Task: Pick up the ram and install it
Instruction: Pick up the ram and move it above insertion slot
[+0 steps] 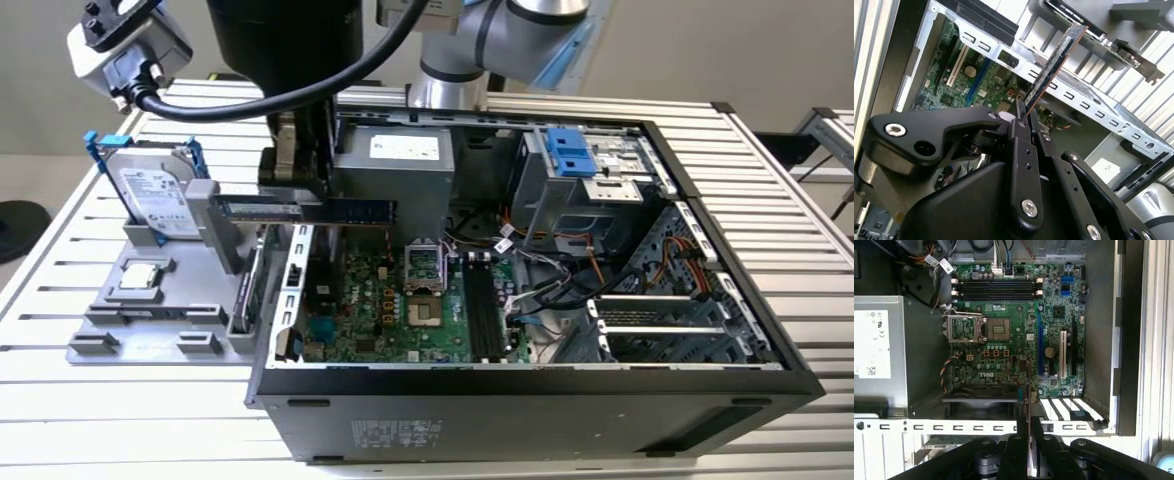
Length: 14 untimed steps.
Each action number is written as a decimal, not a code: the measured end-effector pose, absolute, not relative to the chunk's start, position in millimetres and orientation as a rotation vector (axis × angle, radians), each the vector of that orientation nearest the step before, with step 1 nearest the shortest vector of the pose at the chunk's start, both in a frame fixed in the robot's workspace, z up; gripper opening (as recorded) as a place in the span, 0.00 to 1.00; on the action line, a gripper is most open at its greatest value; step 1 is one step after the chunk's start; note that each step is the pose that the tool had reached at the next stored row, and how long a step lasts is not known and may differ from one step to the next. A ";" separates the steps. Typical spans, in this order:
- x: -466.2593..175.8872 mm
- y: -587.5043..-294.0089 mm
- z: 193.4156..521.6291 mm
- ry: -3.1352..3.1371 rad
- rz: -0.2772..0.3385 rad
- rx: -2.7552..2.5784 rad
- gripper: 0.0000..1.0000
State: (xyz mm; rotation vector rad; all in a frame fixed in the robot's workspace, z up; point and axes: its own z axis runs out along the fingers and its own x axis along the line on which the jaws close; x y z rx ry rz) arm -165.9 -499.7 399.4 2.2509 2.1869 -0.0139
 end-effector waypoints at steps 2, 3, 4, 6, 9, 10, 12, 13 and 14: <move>-163.0 -499.7 399.4 2.187 -0.014 2.251 0.00; -161.7 -499.7 399.5 2.187 -0.014 2.251 0.00; -160.3 -499.7 399.4 2.187 -0.014 2.251 0.00; -157.2 -499.8 399.5 2.187 -0.014 2.251 0.00; -153.0 -499.7 399.4 2.187 -0.014 2.251 0.00; -151.6 -499.7 399.5 2.187 -0.014 2.251 0.00; -148.5 -499.7 399.5 2.187 -0.014 2.251 0.00; -147.1 -499.7 399.4 2.187 -0.014 2.251 0.00; -145.7 -499.7 399.4 2.187 -0.014 2.251 0.00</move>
